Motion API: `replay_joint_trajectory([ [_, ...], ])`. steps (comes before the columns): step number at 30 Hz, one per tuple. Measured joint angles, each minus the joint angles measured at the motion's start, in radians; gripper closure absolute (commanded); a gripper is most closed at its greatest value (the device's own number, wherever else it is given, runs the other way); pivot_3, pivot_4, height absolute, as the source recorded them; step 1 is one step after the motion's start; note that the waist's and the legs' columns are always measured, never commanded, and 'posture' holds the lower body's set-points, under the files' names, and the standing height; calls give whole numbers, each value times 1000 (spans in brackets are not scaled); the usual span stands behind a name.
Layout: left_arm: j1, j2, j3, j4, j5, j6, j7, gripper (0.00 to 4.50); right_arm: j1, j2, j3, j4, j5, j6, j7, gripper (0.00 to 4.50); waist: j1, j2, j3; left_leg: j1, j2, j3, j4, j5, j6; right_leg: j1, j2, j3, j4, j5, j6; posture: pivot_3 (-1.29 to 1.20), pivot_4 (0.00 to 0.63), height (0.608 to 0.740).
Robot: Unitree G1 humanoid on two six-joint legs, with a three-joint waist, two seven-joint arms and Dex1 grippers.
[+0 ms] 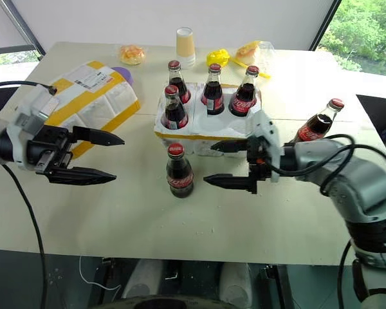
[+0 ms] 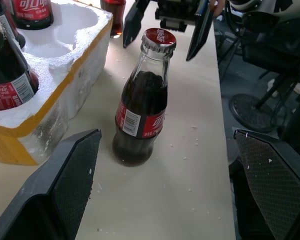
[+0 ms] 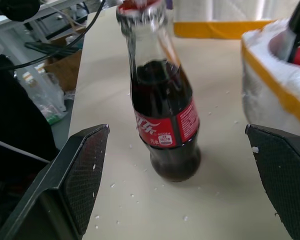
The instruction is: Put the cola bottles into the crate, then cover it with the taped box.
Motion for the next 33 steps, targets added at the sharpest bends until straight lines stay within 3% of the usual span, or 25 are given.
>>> replay_joint_trajectory([
  [7,45,22,4,-39,-36,-10,38,46,-29,117,54,120,-77,-59,41,0,0,0,0,0,0,0,0,0,-1,0,1,0,0,0,0,0,150,740],
  [18,47,46,-20,-42,-2,-91,61,46,-20,170,142,155,-197,-160,128,0,-1,0,0,0,0,1,-1,0,-1,0,1,0,0,0,0,0,150,740],
  [33,30,51,-49,-27,4,-107,68,46,-46,314,191,274,-300,-226,135,0,-2,1,0,0,0,1,-1,1,-2,-1,2,0,0,0,0,0,150,740],
])
